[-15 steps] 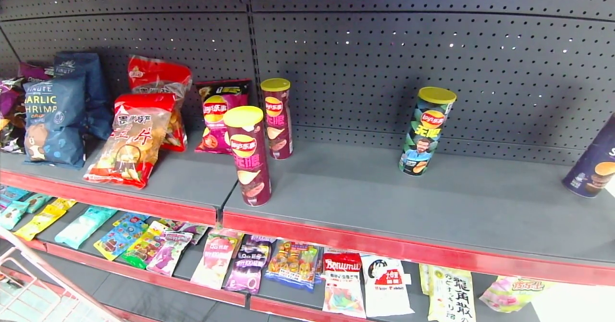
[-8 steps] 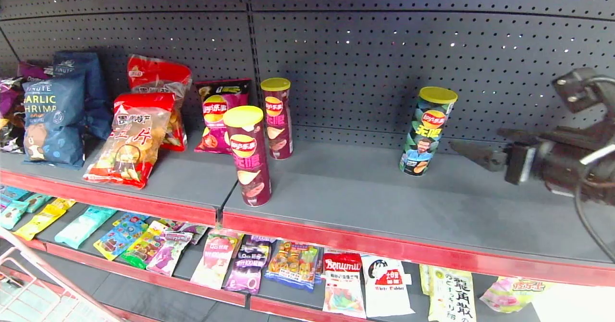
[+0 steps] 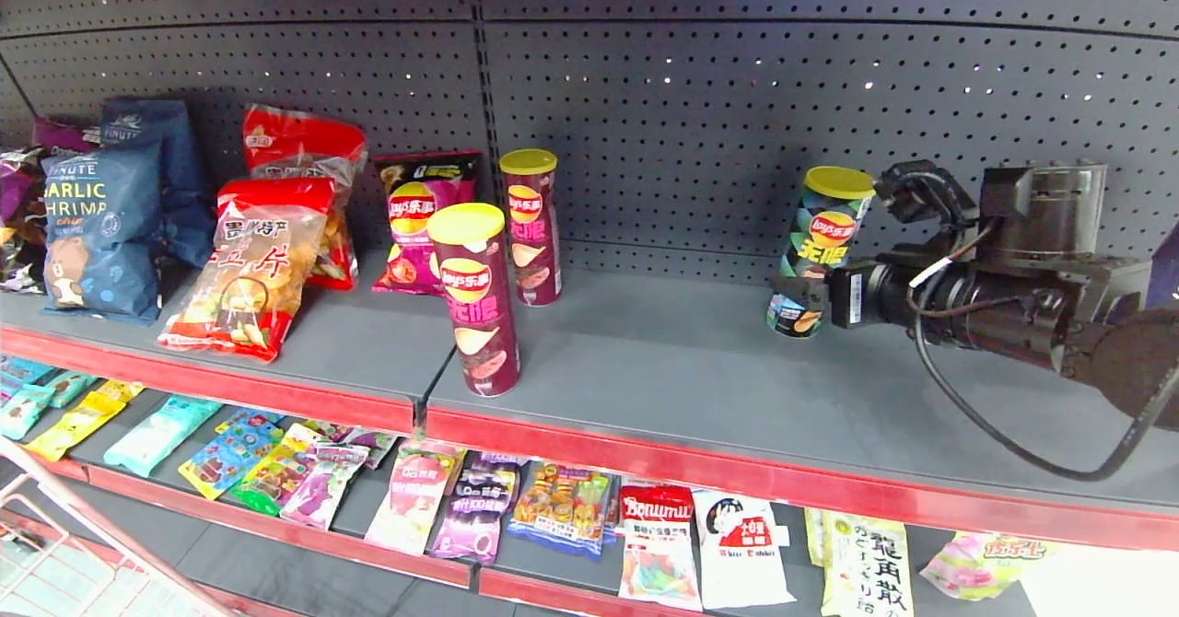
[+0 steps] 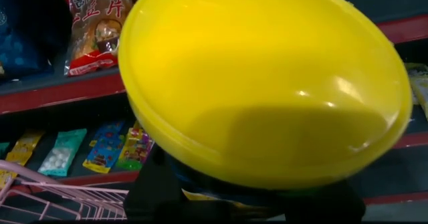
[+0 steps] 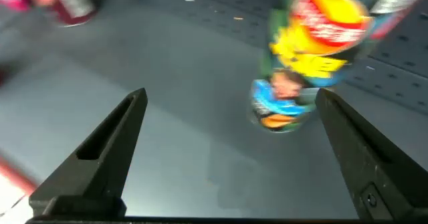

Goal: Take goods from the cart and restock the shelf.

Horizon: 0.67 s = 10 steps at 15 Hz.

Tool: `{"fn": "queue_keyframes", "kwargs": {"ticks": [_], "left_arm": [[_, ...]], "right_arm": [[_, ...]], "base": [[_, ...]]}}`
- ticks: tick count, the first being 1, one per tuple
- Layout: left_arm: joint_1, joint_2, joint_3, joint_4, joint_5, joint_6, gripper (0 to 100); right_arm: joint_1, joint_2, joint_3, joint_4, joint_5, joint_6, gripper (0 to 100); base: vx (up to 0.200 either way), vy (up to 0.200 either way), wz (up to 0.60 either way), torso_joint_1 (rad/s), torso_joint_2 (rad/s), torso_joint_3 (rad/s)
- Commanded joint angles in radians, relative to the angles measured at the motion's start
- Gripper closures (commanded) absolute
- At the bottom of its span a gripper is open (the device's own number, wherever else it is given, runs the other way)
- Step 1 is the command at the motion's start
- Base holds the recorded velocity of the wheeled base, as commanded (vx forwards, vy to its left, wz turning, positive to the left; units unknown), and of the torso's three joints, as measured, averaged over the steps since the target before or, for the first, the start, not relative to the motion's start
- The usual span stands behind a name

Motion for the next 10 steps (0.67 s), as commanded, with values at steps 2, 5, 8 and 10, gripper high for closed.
{"fn": "queue_keyframes", "kwargs": {"ticks": [2,5,8,10], "left_arm": [[0.0,0.004,0.004,0.001,0.0,-0.001,100],[0.0,0.004,0.009,0.001,0.0,-0.001,100],[0.0,0.004,0.011,0.003,0.0,-0.001,100],[0.0,0.004,0.012,0.004,0.0,-0.001,100]], "right_arm": [[-0.03,0.057,-0.052,-0.01,-0.031,0.002,0],[-0.043,0.08,-0.089,-0.029,-0.037,0.001,0],[-0.059,0.1,-0.107,-0.032,-0.056,-0.001,0],[-0.079,0.12,-0.135,-0.032,-0.056,0.001,0]], "base": [[0.0,0.0,0.0,0.0,0.0,0.0],[0.0,0.0,0.0,0.0,0.0,0.0],[0.0,0.0,0.0,0.0,0.0,0.0],[0.0,0.0,0.0,0.0,0.0,0.0]]}}
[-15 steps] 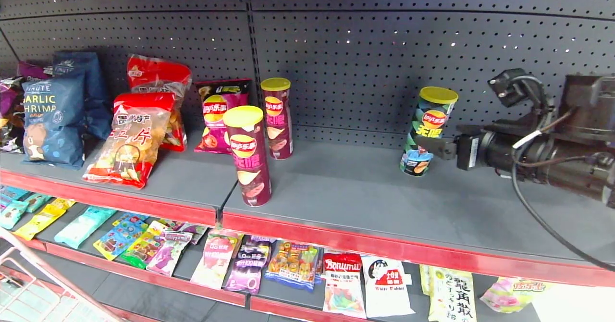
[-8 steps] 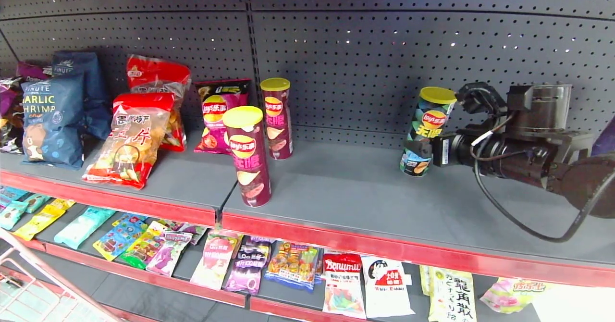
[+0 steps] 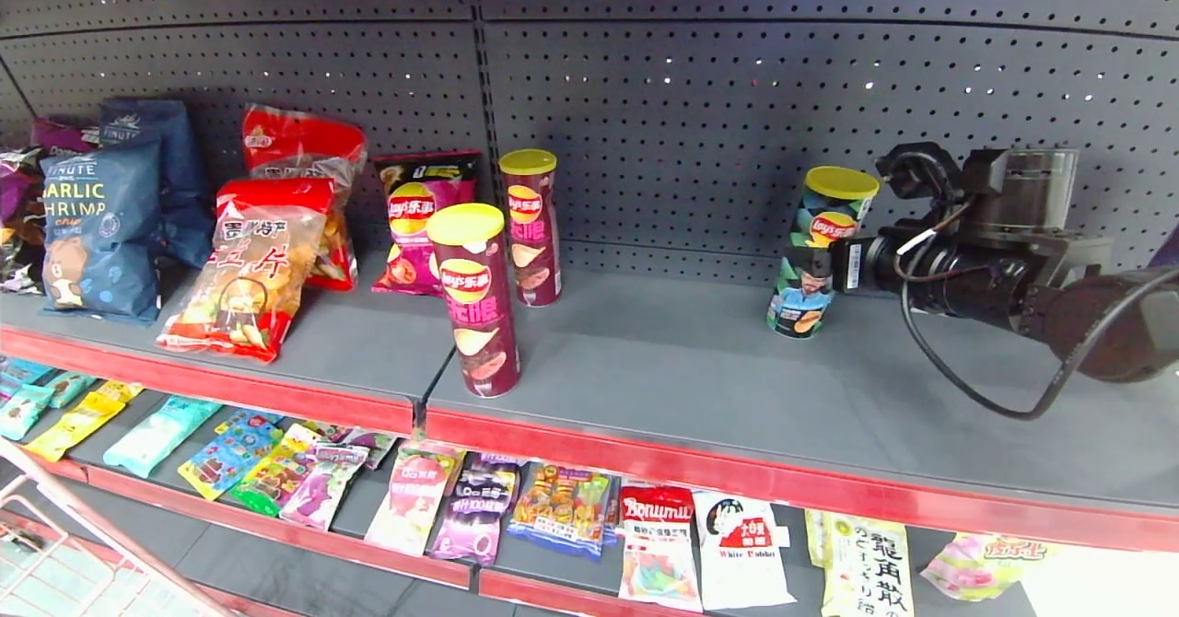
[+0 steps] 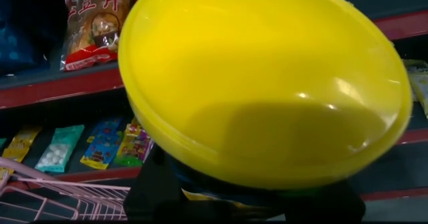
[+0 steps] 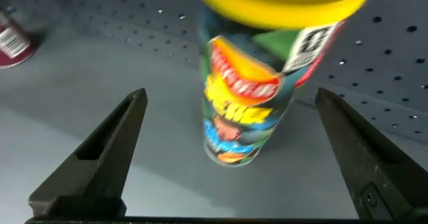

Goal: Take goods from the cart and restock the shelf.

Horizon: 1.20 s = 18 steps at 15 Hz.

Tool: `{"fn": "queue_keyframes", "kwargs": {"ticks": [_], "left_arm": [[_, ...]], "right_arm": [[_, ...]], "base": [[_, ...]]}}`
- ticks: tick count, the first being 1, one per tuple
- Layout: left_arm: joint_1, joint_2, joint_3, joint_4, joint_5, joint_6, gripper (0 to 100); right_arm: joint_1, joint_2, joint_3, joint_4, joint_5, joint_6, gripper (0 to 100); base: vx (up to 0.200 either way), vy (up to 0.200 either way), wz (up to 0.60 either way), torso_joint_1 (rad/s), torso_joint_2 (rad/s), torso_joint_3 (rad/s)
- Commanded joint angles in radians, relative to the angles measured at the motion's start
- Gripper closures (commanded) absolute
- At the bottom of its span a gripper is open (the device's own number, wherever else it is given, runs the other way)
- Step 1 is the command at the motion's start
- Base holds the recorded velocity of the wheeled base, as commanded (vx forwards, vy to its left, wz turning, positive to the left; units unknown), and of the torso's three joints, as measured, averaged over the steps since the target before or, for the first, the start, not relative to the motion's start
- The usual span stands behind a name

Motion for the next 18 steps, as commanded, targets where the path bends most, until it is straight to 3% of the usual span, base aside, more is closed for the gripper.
{"fn": "queue_keyframes", "kwargs": {"ticks": [1,6,18], "left_arm": [[0.0,0.002,0.002,0.0,0.0,0.0,100],[0.0,0.002,0.003,0.0,0.0,0.0,100],[0.0,0.005,0.003,0.002,0.0,0.0,100]], "right_arm": [[-0.01,0.019,-0.019,0.0,0.001,0.001,0],[-0.017,0.085,-0.028,-0.116,-0.015,0.001,0],[-0.01,0.142,-0.102,-0.123,-0.038,0.003,0]], "base": [[0.0,0.0,0.0,0.0,0.0,0.0],[0.0,0.0,0.0,0.0,0.0,0.0],[0.0,0.0,0.0,0.0,0.0,0.0]]}}
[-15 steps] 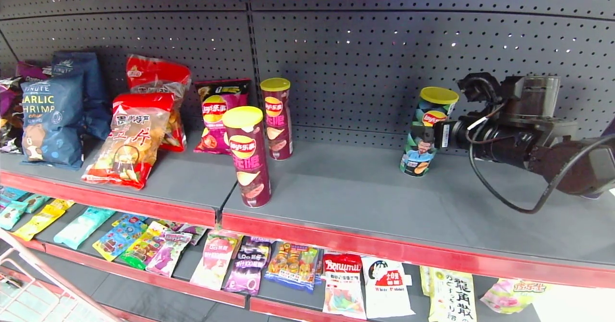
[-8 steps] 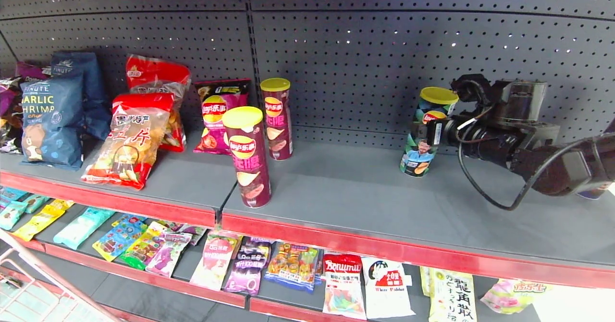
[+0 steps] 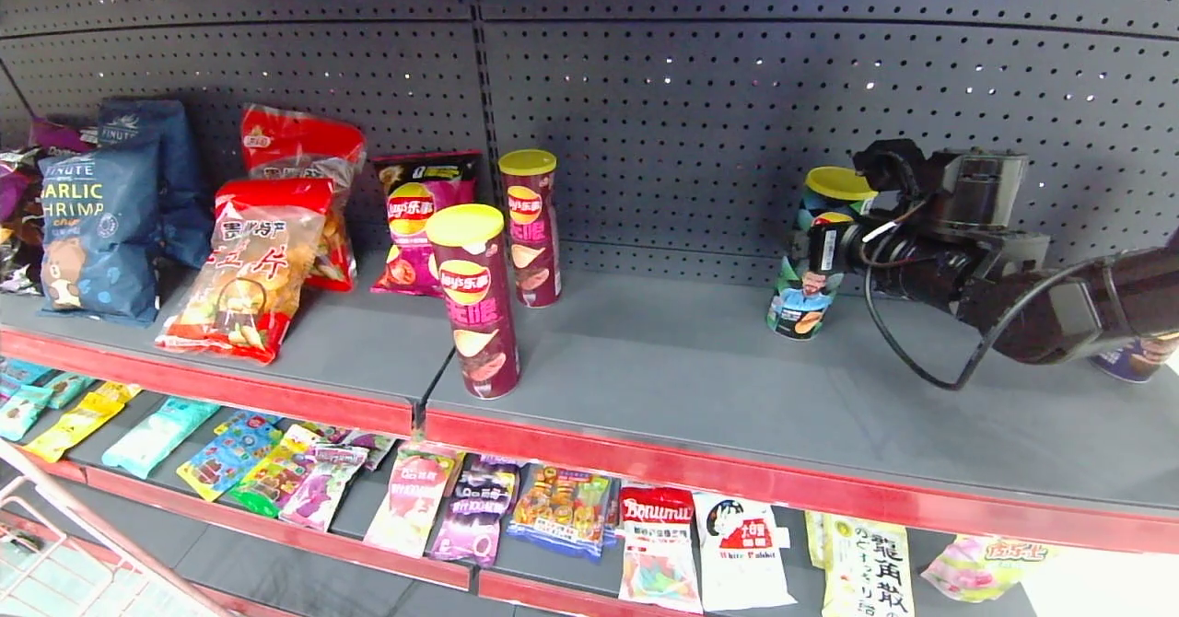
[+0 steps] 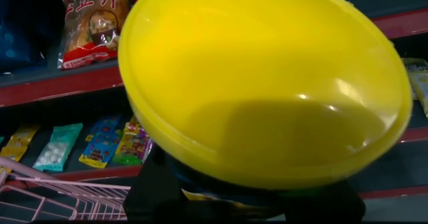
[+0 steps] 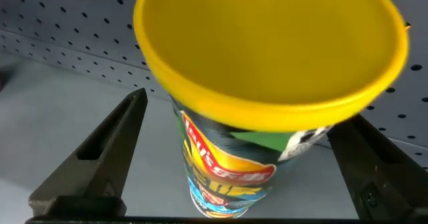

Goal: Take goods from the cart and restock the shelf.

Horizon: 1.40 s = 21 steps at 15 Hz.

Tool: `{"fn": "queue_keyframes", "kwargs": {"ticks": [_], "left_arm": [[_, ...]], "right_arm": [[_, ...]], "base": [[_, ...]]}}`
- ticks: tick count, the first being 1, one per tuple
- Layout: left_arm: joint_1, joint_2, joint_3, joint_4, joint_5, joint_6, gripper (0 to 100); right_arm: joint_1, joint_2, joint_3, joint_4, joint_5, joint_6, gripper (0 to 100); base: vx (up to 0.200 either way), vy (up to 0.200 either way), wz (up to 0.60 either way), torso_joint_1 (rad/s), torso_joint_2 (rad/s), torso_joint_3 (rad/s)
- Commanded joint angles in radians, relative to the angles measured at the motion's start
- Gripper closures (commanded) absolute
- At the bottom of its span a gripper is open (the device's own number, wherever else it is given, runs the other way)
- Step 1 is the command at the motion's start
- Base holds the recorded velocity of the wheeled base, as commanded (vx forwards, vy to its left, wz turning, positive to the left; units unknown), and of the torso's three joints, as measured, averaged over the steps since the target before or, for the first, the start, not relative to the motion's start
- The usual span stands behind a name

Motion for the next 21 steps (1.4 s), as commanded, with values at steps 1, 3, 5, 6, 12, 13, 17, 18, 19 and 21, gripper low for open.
{"fn": "queue_keyframes", "kwargs": {"ticks": [1,3,5,6,12,13,17,18,19,21], "left_arm": [[0.0,0.002,0.002,0.0,0.0,0.0,100],[0.0,0.002,0.008,0.0,0.0,0.0,100],[0.0,0.002,0.008,0.0,0.0,0.0,100],[0.0,0.002,0.009,0.0,0.0,0.0,100],[0.0,-0.002,0.017,0.0,0.0,0.0,100],[0.0,-0.003,0.018,0.0,0.0,0.0,100],[0.0,-0.006,0.021,0.0,0.0,0.0,100],[0.0,-0.006,0.025,0.0,0.0,-0.002,100],[0.0,-0.005,0.034,-0.002,-0.002,-0.002,100],[0.0,-0.006,0.043,-0.002,-0.003,-0.002,100]], "right_arm": [[0.002,0.007,-0.005,0.0,0.001,-0.001,0],[0.005,0.01,-0.018,0.0,0.001,-0.001,0],[0.008,0.021,-0.036,0.0,-0.001,-0.001,0],[0.011,0.024,-0.038,0.0,-0.009,-0.001,0],[0.04,0.028,-0.025,0.0,-0.033,0.001,100],[0.042,0.024,-0.018,0.0,-0.035,0.001,100],[0.076,-0.118,0.093,0.002,-0.061,-0.018,100],[0.08,-0.154,0.113,0.002,-0.105,-0.018,100],[0.094,-0.188,0.131,0.002,-0.128,-0.014,100],[0.108,-0.283,0.226,0.002,-0.17,-0.011,100]], "base": [[0.0,0.0,0.0,0.0,0.0,0.0],[0.0,0.0,0.0,0.0,0.0,0.0],[0.0,0.0,0.0,0.0,0.0,0.0],[0.0,0.0,0.0,0.0,0.0,0.0],[0.0,0.0,0.0,0.0,0.0,0.0],[0.0,0.0,0.0,0.0,0.0,0.0],[0.0,0.0,0.0,0.0,0.0,0.0],[0.0,0.0,0.0,0.0,0.0,0.0],[0.0,0.0,0.0,0.0,0.0,0.0],[0.0,0.0,0.0,0.0,0.0,0.0]]}}
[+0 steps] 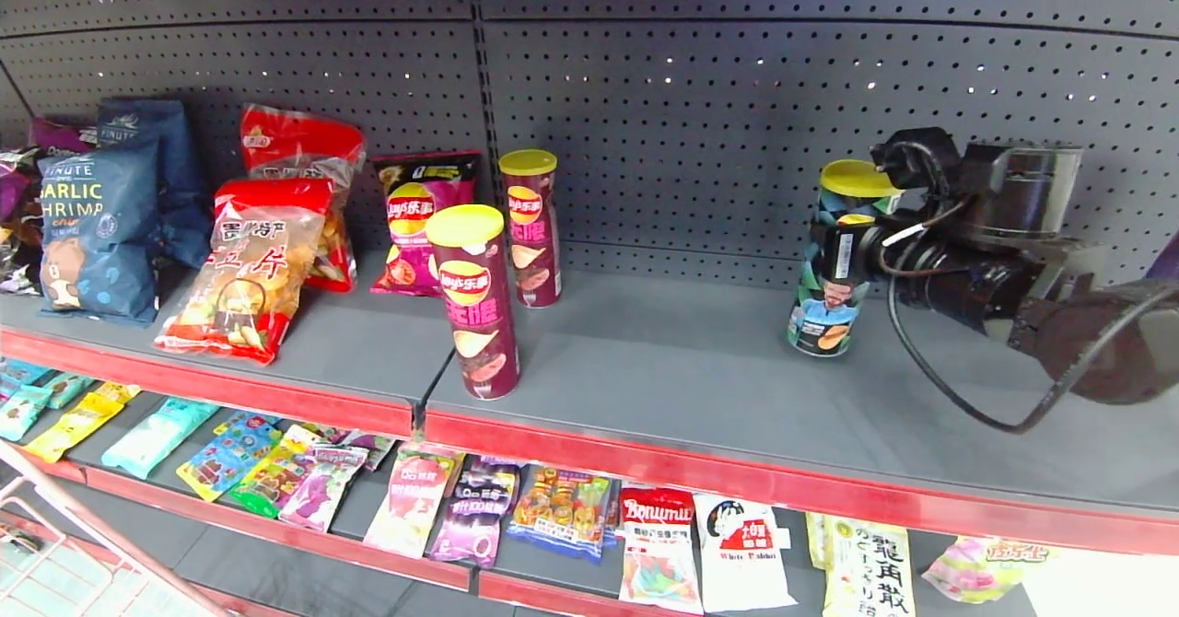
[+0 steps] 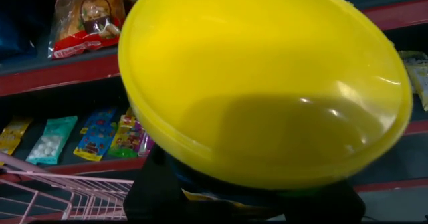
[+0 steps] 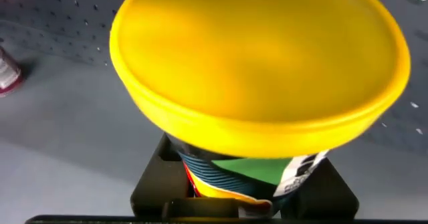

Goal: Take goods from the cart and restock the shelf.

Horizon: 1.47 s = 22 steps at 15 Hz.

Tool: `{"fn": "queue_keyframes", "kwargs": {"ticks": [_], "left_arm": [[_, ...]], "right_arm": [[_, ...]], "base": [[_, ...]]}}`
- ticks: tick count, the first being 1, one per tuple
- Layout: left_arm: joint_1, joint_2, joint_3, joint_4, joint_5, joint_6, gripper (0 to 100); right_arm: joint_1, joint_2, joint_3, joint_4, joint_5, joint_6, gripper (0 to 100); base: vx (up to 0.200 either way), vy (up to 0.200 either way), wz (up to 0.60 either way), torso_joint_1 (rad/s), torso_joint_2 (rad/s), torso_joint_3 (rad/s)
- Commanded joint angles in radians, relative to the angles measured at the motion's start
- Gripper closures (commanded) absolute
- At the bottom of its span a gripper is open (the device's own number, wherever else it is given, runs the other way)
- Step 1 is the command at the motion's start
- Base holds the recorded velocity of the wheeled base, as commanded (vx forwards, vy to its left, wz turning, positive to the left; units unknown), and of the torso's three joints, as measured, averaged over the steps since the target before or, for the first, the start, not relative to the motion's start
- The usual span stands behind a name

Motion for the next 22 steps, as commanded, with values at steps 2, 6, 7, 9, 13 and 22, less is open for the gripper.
{"fn": "queue_keyframes", "kwargs": {"ticks": [2,6,7,9,13,22], "left_arm": [[0.0,-0.001,0.01,0.0,-0.002,0.0,100],[0.0,-0.002,0.012,0.0,-0.005,-0.002,100],[0.0,-0.002,0.013,0.0,-0.005,-0.002,100],[0.0,-0.004,0.015,0.0,-0.003,-0.002,100],[0.0,-0.005,0.013,0.002,-0.003,-0.002,100],[0.0,-0.005,0.019,0.0,-0.003,-0.002,100]], "right_arm": [[0.031,-0.162,0.144,-0.003,-0.04,0.016,100],[0.083,-0.243,0.268,-0.003,-0.031,0.086,100],[0.098,-0.245,0.287,-0.021,-0.032,0.089,100],[0.106,-0.229,0.304,-0.075,-0.035,0.082,100],[0.147,-0.229,0.333,-0.079,-0.035,0.084,100],[0.169,-0.209,0.422,-0.164,-0.035,0.075,100]], "base": [[0.0,0.0,0.0,0.0,0.0,0.0],[0.0,0.0,0.0,0.0,0.0,0.0],[0.0,0.0,0.0,0.0,0.0,0.0],[0.0,0.0,0.0,0.0,0.0,0.0],[0.0,0.0,0.0,0.0,0.0,0.0],[0.0,0.0,0.0,0.0,0.0,0.0]]}}
